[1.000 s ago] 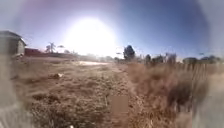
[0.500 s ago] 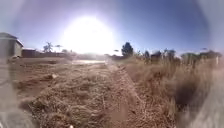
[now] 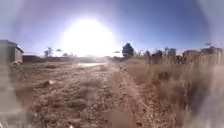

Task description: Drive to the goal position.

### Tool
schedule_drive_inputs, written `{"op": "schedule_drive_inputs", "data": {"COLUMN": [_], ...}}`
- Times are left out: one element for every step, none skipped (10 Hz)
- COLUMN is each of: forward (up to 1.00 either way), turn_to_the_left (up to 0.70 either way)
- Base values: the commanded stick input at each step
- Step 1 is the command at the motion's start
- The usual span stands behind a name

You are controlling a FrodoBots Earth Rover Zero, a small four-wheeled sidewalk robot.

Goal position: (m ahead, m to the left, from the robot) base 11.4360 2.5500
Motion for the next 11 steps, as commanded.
{"op": "schedule_drive_inputs", "data": {"forward": [0.50,0.50,0.50,0.50,0.50,0.50,0.50,0.50,0.50,0.50,0.50], "turn_to_the_left": [0.00,0.00,0.00,0.00,0.00,0.00,0.00,0.00,0.00,0.00,0.00]}}
